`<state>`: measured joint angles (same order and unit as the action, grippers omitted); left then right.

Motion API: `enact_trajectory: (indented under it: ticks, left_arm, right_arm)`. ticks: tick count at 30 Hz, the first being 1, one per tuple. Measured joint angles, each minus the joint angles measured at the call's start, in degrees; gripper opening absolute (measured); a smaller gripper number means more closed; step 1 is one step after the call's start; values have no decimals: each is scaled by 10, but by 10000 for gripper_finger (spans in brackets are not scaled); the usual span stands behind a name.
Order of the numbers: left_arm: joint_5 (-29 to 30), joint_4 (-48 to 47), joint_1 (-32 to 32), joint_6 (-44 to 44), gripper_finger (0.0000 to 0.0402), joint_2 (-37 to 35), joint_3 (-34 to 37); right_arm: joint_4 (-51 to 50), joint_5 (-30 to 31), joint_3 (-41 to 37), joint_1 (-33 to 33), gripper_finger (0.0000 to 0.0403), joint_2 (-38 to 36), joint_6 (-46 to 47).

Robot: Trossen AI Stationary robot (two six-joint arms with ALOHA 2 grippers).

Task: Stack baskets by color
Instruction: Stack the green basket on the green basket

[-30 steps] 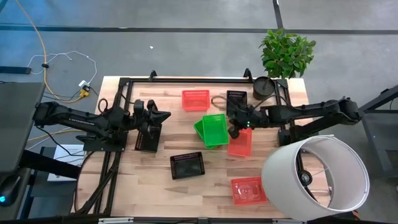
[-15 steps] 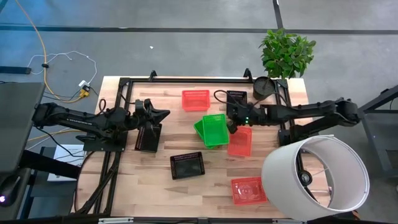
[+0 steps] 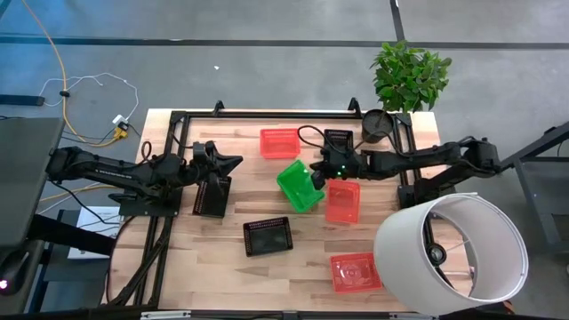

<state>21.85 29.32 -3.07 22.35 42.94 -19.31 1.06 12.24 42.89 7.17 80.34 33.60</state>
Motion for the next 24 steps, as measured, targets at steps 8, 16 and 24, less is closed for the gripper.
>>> enact_trajectory:
  ticks: [8,16,24]
  left_arm:
    - [13,0,0,1,0,0,0]
    - [25,0,0,2,0,0,0]
    - [31,0,0,15,0,0,0]
  right_arm:
    - [-41,13,0,4,0,-35,-51]
    - [1,-99,1,3,0,-90,-134]
    - [29,-191,0,34,0,-20,-179]
